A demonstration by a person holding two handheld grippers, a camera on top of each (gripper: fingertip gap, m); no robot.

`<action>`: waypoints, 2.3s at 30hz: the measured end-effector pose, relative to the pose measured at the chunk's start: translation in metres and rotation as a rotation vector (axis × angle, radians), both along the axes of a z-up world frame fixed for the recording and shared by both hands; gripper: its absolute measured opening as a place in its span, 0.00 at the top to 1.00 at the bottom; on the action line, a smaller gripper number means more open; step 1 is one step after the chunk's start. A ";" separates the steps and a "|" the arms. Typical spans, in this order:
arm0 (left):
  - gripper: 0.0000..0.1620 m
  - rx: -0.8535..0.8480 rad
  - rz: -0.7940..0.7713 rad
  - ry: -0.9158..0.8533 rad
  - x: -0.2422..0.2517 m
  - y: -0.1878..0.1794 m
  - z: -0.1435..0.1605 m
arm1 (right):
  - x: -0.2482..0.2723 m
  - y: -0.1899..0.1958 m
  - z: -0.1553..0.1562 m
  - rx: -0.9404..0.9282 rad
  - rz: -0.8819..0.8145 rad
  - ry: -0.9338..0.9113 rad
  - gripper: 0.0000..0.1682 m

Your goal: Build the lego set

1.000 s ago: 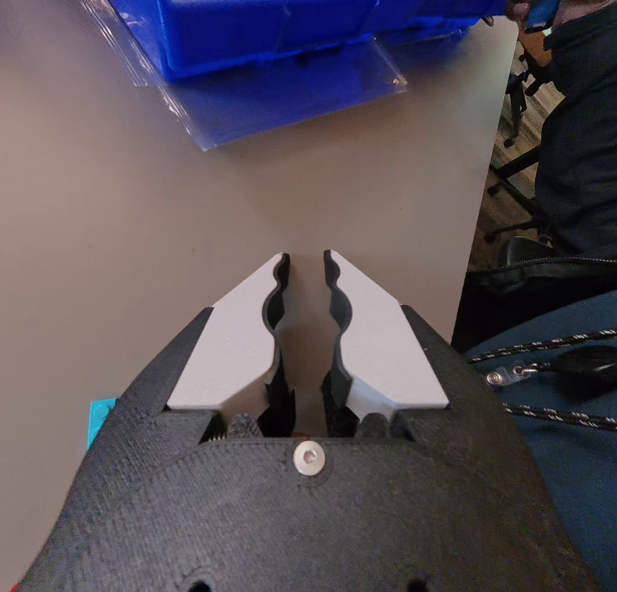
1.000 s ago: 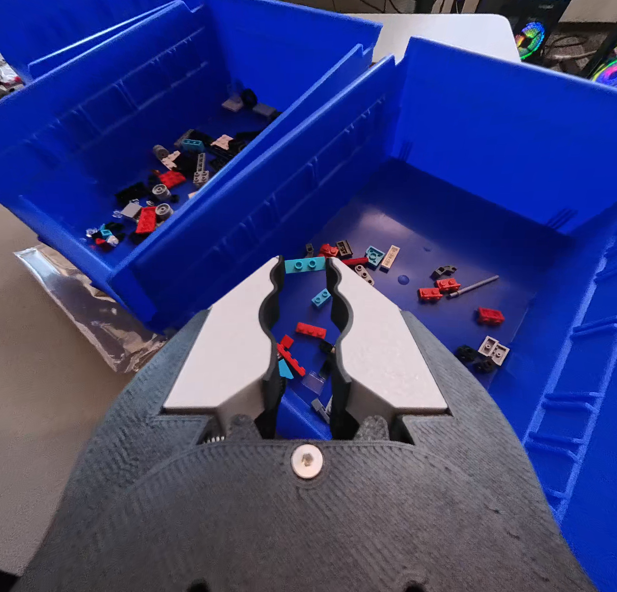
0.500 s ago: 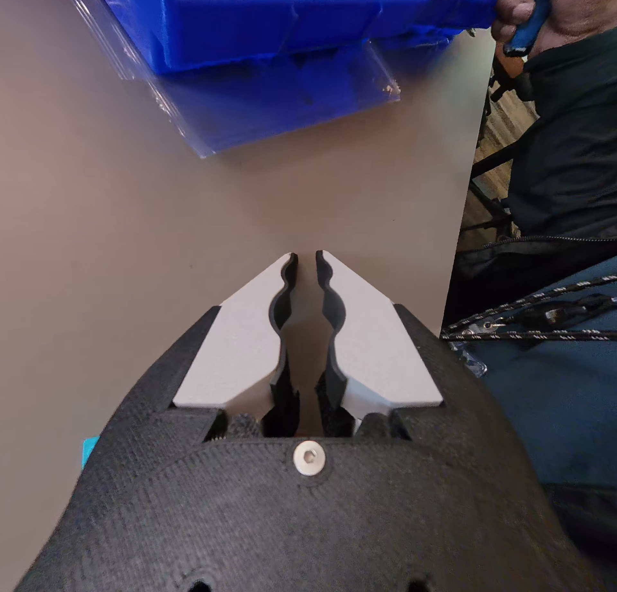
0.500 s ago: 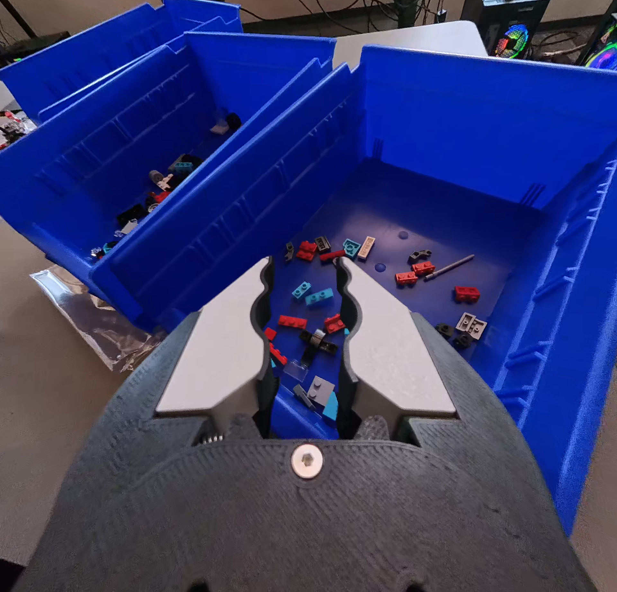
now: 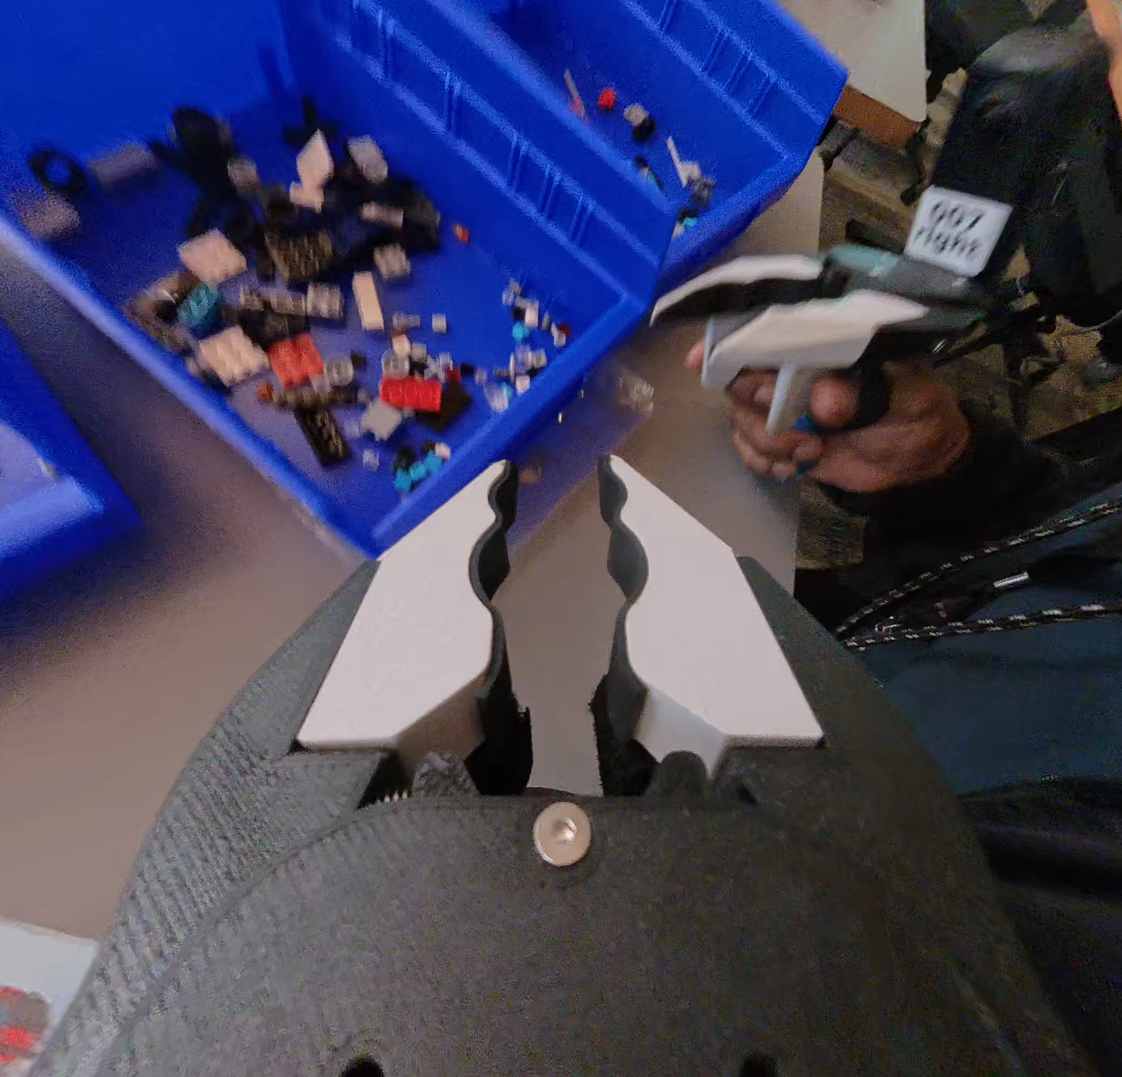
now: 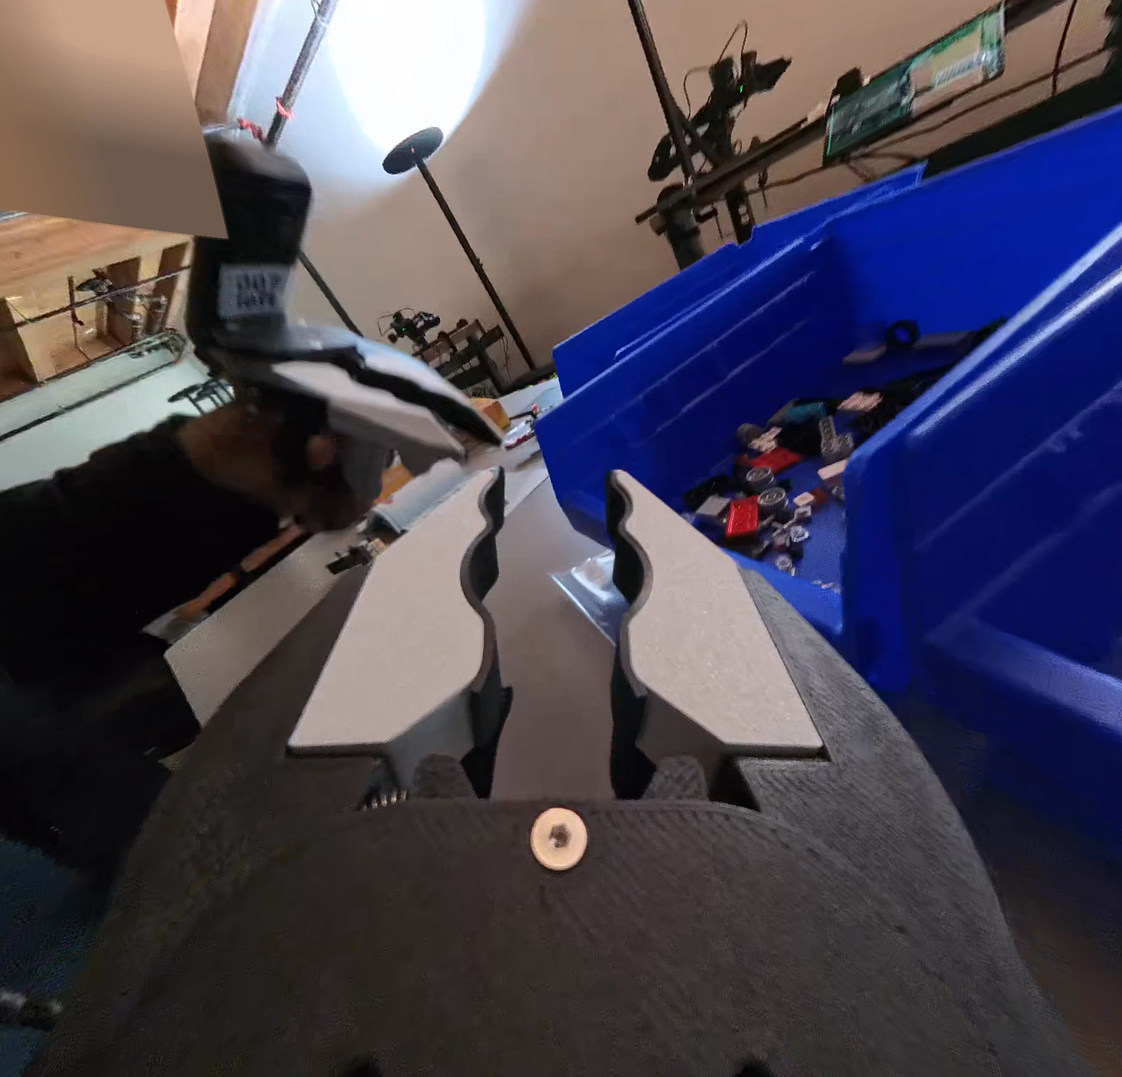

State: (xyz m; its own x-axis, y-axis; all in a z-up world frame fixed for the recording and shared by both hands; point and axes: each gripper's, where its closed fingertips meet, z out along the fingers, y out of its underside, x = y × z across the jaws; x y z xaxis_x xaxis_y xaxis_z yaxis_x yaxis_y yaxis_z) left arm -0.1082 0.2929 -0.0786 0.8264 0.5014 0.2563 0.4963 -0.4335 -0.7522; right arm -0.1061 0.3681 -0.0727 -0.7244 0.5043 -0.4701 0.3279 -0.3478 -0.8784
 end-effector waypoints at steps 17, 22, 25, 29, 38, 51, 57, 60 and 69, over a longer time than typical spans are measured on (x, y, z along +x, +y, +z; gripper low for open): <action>0.79 -0.537 -0.865 0.235 -0.064 0.276 -0.026 | 0.017 -0.026 -0.029 0.067 0.216 -0.138 0.81; 0.82 -0.770 -1.009 0.258 -0.071 0.279 -0.071 | 0.025 -0.026 -0.028 0.052 0.255 -0.146 0.81; 0.84 -0.819 -1.074 0.261 -0.070 0.279 -0.081 | 0.030 -0.026 -0.027 0.040 0.286 -0.147 0.81; 0.89 -0.866 -1.133 0.273 -0.069 0.281 -0.088 | 0.033 -0.025 -0.025 0.014 0.305 -0.145 0.81; 0.93 -1.002 -1.172 0.307 -0.094 0.278 -0.108 | 0.034 -0.029 -0.029 0.033 0.323 -0.162 0.81; 0.95 -1.008 -1.186 0.325 -0.100 0.274 -0.117 | 0.035 -0.030 -0.029 0.037 0.328 -0.161 0.81; 0.96 -0.947 -1.101 0.313 -0.097 0.275 -0.099 | 0.035 -0.029 -0.029 0.029 0.330 -0.160 0.81; 0.96 -0.844 -0.994 0.299 -0.089 0.271 -0.069 | 0.035 -0.030 -0.029 0.033 0.331 -0.162 0.81; 0.96 -0.181 -0.399 0.128 -0.014 0.157 0.040 | 0.035 -0.033 -0.033 0.077 0.321 -0.161 0.81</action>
State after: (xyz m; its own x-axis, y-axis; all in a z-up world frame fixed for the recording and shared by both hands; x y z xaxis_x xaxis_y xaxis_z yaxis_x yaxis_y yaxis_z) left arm -0.1225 0.4495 -0.0389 0.9834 0.1647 0.0766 0.1714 -0.7021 -0.6911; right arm -0.0707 0.3352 -0.1060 -0.7711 0.3019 -0.5607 0.5458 -0.1401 -0.8261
